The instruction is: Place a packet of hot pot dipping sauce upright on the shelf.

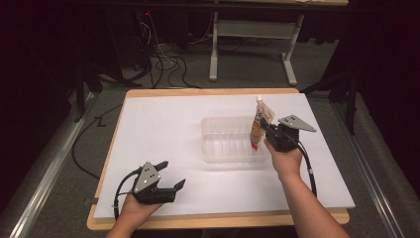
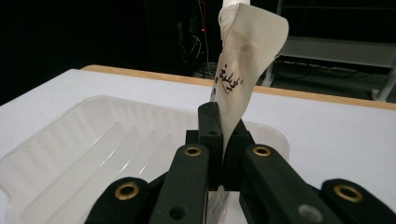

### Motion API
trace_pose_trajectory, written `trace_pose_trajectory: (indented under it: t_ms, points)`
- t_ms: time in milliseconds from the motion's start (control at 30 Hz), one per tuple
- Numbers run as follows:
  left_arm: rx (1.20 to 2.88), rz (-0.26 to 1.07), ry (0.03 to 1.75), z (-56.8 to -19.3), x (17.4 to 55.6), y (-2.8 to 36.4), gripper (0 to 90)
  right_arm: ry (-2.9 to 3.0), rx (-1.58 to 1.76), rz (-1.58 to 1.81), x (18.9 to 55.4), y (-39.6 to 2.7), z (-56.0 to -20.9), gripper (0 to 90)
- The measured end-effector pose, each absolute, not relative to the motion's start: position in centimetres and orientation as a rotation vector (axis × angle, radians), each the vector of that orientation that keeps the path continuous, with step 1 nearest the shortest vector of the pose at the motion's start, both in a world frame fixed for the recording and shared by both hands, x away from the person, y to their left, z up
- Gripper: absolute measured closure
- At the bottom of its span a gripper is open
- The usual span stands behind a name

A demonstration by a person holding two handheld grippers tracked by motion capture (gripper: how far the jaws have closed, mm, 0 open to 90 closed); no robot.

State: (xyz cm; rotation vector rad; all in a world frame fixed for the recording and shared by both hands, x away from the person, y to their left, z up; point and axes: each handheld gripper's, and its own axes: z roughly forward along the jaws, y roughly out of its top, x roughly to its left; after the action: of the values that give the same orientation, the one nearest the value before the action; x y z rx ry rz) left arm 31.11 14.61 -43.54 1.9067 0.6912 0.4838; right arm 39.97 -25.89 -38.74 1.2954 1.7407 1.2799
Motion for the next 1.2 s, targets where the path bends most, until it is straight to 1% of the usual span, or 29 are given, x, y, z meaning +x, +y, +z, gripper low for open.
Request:
trace_pose_trajectory:
  t_ms: [633,1000,1200]
  points:
    - [1.914,0.487,0.69,-43.5,31.0,14.7,18.9,1.764,1.3,1.253,40.1,-25.3,-40.9,90.0]
    - [1.914,0.488,0.691,-43.6,30.9,14.7,18.9,1.793,1.288,1.244,38.8,-25.0,-42.3,90.0]
    - [1.91,0.494,0.699,-43.5,30.8,14.9,18.9,1.816,1.3,1.242,38.5,-25.4,-42.5,87.8]
